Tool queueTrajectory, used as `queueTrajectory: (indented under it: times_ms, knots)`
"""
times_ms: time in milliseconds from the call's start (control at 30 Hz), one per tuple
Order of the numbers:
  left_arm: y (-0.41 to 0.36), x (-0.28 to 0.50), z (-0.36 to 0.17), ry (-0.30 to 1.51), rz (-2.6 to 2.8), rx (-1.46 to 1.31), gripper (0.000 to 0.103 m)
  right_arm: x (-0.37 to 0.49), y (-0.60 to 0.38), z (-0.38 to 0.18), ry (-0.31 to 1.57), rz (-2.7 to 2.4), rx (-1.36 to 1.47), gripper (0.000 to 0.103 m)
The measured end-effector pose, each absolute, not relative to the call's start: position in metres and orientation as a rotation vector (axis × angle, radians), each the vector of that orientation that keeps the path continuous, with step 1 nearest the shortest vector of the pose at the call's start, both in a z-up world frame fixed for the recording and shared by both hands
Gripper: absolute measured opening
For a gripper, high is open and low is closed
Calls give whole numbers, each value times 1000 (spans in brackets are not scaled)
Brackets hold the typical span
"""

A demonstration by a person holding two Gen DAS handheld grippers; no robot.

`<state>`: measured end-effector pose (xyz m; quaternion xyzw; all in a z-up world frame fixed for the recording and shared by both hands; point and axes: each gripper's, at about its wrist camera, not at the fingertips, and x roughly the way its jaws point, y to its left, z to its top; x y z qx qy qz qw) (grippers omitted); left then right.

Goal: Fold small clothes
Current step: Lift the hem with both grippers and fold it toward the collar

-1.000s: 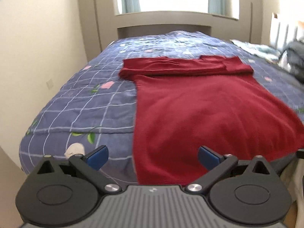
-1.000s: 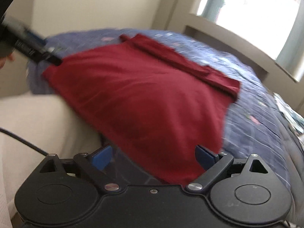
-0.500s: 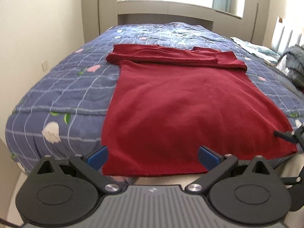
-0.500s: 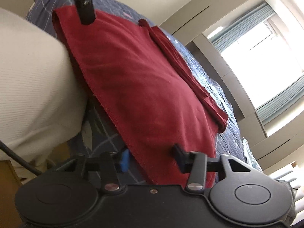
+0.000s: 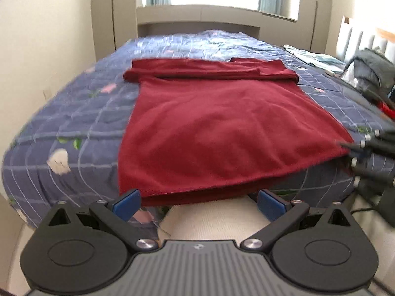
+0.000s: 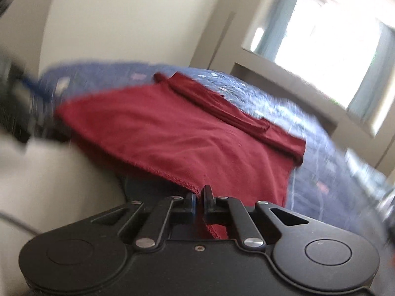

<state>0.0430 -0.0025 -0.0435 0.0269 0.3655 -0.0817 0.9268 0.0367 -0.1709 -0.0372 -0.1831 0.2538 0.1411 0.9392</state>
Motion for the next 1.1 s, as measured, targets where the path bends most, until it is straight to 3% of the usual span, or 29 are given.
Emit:
queueTrajectory:
  times_ms: [333,667,767,867,1100]
  knots:
    - [-64,30,-47,556,-179,500,103,50,-187,0,531,296,-144,5]
    - [-106,48,-76,532,-170,737,97,49,-188,6,508,275,-49,5]
    - [-103,49,-79,545,-136,737,85,47,-190,7,504,267,-53,5]
    - [-99,46,-79,532,-118,724,66,45,-191,8,501,261,-57,5]
    - [-81,37,-80,509,-83,694,10,35,-190,4,502,253,-134,5]
